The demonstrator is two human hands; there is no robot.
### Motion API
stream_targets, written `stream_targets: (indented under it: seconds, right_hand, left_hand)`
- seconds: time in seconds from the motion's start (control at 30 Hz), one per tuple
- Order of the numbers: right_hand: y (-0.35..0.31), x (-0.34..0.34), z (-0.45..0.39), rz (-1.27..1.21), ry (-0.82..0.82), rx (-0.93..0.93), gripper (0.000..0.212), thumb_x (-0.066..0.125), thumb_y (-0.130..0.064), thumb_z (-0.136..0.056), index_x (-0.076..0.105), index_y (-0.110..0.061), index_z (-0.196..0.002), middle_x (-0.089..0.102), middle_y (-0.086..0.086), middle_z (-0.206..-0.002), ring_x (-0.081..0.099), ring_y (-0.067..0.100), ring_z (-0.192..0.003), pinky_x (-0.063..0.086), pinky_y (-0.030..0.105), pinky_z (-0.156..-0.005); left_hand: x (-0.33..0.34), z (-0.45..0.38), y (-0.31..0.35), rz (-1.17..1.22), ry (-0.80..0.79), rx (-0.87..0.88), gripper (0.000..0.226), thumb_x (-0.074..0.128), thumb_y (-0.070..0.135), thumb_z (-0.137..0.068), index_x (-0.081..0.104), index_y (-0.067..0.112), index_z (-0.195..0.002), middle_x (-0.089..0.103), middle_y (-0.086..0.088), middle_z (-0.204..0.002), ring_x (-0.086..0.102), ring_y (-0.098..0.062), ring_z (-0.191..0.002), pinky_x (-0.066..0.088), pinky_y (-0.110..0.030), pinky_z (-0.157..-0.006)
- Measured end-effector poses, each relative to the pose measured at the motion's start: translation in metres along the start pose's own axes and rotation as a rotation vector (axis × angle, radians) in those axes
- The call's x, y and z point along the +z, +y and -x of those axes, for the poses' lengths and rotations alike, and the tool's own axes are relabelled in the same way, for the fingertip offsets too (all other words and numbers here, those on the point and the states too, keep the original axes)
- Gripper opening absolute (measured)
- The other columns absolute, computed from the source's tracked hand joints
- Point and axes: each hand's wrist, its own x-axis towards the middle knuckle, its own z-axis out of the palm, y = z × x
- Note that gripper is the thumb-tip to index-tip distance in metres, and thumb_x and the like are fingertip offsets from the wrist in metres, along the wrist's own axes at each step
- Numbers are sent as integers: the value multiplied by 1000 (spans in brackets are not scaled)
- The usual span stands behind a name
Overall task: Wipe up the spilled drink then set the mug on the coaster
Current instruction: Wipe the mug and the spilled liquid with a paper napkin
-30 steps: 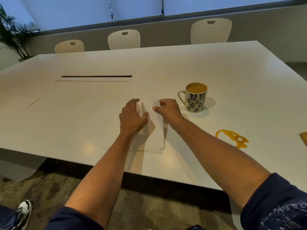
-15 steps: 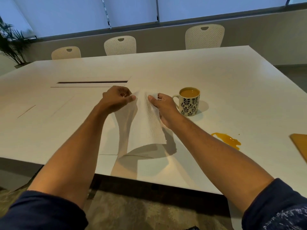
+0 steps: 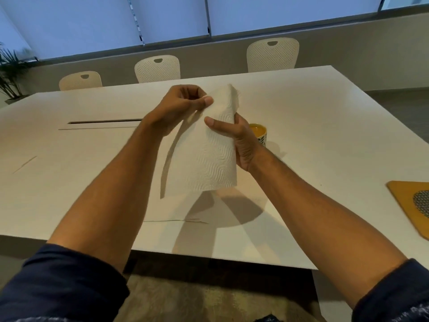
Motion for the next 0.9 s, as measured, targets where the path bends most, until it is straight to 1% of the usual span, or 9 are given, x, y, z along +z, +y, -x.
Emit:
stream_targets:
  seconds: [0.13,0.23,0.33,0.4,0.5,0.57,0.67,0.77,0.9]
  right_hand:
    - [-16,-20,12,166,250,-80,54,79,-20,-84,58,-10,-132,71,13,-111,72,32,-100,63,47,-81]
    - [-31,-37,21,193,402,-140,47,82,-19,-83,62,-11,-125,73,11,-108,75,26,-91,63,40,-73]
    - [-51,-57,30,196,566,-213,36,82,-12,-79,67,-14,-112,74,12,-107,74,30,-93,64,43,-77]
    - [-68,-71,36,202,695,-281,27,79,-3,-75,69,-14,-98,74,9,-95,73,26,-85,63,41,-75]
    - [-88,-93,44,265,888,-344,19,73,-4,-72,67,-20,-78,68,-11,-67,66,2,-56,57,23,-55]
    - [-91,-102,46,371,982,-342,16,72,-15,-75,63,-28,-76,65,-17,-70,67,0,-60,50,12,-48]
    - [-75,-110,42,619,1058,-309,12,70,-23,-80,60,-29,-76,61,-19,-74,63,4,-64,44,11,-50]
    - [-50,-114,31,764,1099,-258,7,69,-24,-83,62,-23,-83,56,-17,-69,56,0,-60,38,11,-47]
    - [-18,-115,11,870,1097,-176,10,66,-25,-86,60,-17,-83,54,-11,-67,51,0,-57,30,10,-39]
  left_hand:
    - [45,-18,0,64,68,41,21,70,25,-94,67,4,-99,70,-12,-93,70,-20,-79,59,-27,-72]
    - [74,-30,-3,14,183,30,27,74,35,-90,66,12,-102,71,-7,-100,70,-19,-86,61,-27,-76]
    - [90,-38,-8,-20,274,24,39,74,44,-87,65,14,-110,69,-1,-106,67,-13,-93,57,-22,-74]
    - [94,-41,-13,-60,346,15,41,71,49,-88,64,16,-111,68,3,-108,64,-8,-92,49,-16,-70]
    - [95,-44,-28,-138,425,-30,32,66,49,-91,62,21,-107,65,9,-104,60,1,-85,41,-11,-64]
    - [95,-44,-42,-179,457,-64,28,65,46,-93,64,21,-106,64,9,-103,59,0,-85,42,-13,-68]
    - [101,-45,-63,-203,490,-126,32,63,41,-94,68,15,-111,65,4,-105,59,-10,-93,42,-23,-78]
    - [110,-45,-79,-195,461,-204,33,62,41,-93,69,14,-112,65,5,-101,60,-13,-92,42,-24,-78]
    - [112,-48,-102,-191,436,-254,34,62,42,-92,69,14,-111,65,6,-99,61,-14,-92,43,-27,-77]
